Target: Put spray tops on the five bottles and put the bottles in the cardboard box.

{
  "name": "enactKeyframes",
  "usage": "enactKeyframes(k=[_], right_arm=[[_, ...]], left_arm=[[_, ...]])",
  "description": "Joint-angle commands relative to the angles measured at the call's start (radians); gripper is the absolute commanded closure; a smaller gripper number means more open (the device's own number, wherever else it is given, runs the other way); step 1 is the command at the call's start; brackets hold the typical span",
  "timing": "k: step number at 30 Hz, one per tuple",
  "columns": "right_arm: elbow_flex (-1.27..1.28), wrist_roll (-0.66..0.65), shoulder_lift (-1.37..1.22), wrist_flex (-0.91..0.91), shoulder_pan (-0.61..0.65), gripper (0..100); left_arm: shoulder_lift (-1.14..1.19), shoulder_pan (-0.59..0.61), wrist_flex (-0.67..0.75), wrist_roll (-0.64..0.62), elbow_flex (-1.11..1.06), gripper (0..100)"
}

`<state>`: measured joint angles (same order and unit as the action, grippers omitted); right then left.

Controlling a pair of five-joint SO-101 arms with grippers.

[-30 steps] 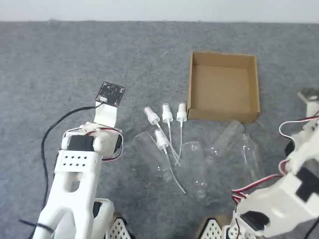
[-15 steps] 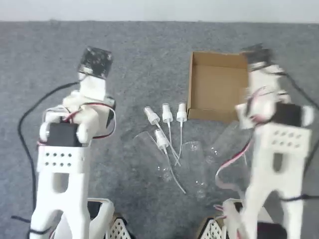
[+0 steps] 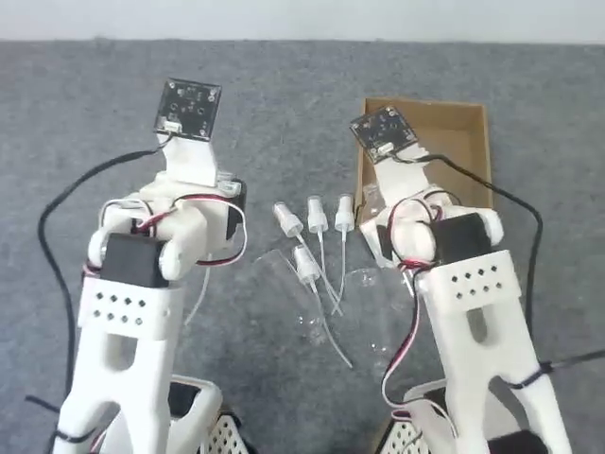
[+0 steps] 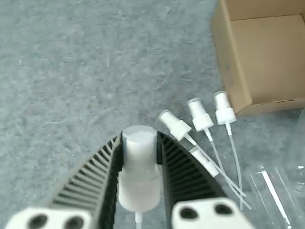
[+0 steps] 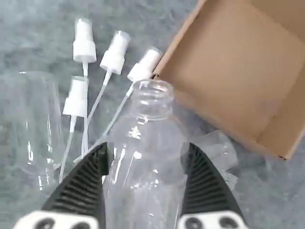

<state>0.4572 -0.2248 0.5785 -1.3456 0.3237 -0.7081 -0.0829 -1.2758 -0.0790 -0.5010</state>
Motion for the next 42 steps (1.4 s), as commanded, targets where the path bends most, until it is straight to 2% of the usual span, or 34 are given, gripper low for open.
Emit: enactKeyframes(k=[1,6,13,26,37,39,42], right_arm=[[0.041,0.012,0.059,0.058,0.013,99.3],[0.08,0.012,0.061,0.119,0.03,99.3],[0.084,0.014,0.059,0.114,0.145,99.3],[0.077,0.012,0.061,0.127,0.153,99.3],[0.169,0.018,0.062,0.28,0.257,99.3],[0.18,0.018,0.062,0.305,0.277,99.3],[0.178,0.02,0.062,0.32,0.297,99.3]], left_arm=[[-0.04,-0.014,0.02,-0.017,0.044,99],[-0.04,-0.012,0.012,-0.017,0.035,99],[-0.04,-0.008,0.008,-0.017,0.035,99],[-0.189,-0.003,0.04,0.017,-0.051,99],[-0.187,-0.003,0.055,0.009,-0.012,99],[-0.189,0.014,0.057,0.009,0.005,99],[-0.189,0.103,0.049,0.014,0.102,99]])
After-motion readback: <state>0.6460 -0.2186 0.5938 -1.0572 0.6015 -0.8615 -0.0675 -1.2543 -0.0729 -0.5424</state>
